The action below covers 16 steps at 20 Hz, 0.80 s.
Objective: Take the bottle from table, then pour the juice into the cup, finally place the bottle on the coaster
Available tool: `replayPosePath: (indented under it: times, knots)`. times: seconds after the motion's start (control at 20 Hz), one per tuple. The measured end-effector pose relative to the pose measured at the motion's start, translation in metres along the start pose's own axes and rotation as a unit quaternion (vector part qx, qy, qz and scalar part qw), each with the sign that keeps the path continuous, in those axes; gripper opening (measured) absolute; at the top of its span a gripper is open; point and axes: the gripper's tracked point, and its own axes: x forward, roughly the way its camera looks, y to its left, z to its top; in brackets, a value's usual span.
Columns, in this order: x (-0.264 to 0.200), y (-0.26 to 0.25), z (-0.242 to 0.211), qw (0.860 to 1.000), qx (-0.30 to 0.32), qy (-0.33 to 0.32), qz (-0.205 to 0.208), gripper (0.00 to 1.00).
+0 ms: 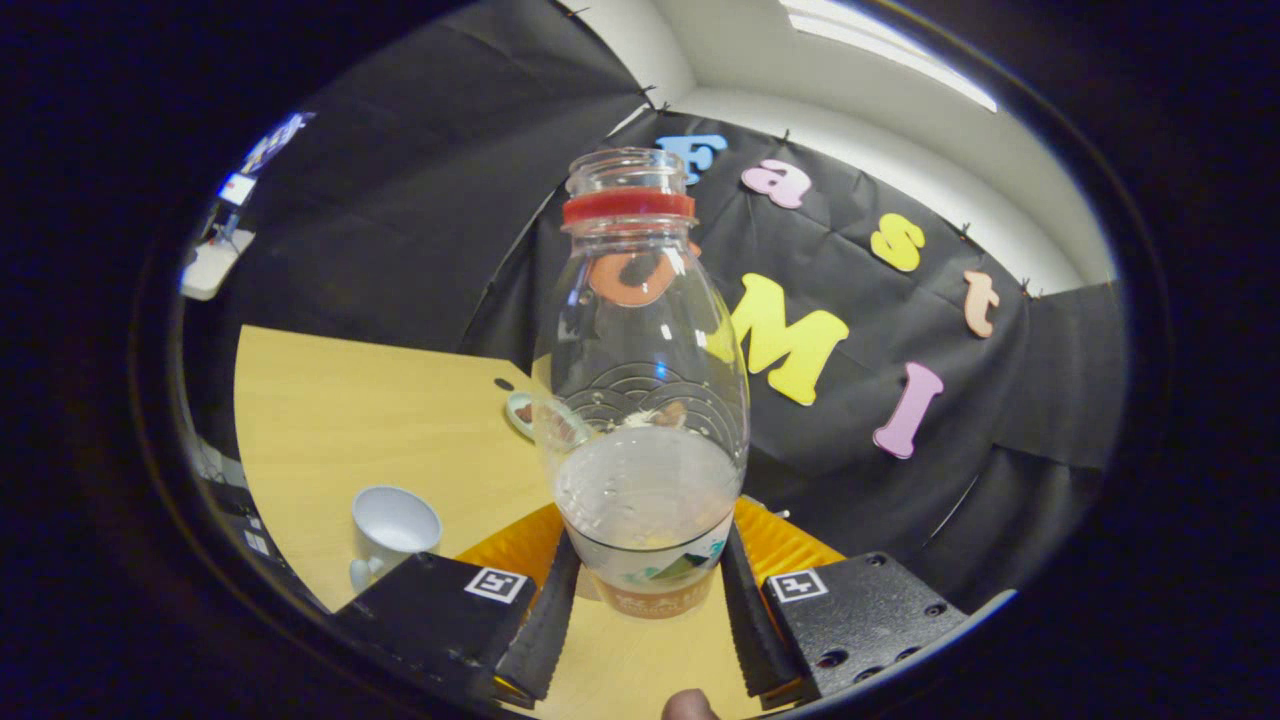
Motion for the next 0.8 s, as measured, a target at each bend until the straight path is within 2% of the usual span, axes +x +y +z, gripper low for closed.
replayPosePath:
  times: [0.2,0.35,0.6,0.8]
  knots:
    - [0.010,-0.026,0.020,0.996,0.089,-0.024,0.005,0.73]
    - [0.029,-0.035,0.029,0.992,0.124,-0.036,0.004,0.73]
    - [0.075,-0.032,0.007,0.984,0.175,-0.026,0.011,0.73]
    - [0.120,-0.013,-0.035,0.977,0.210,0.019,0.032,0.73]
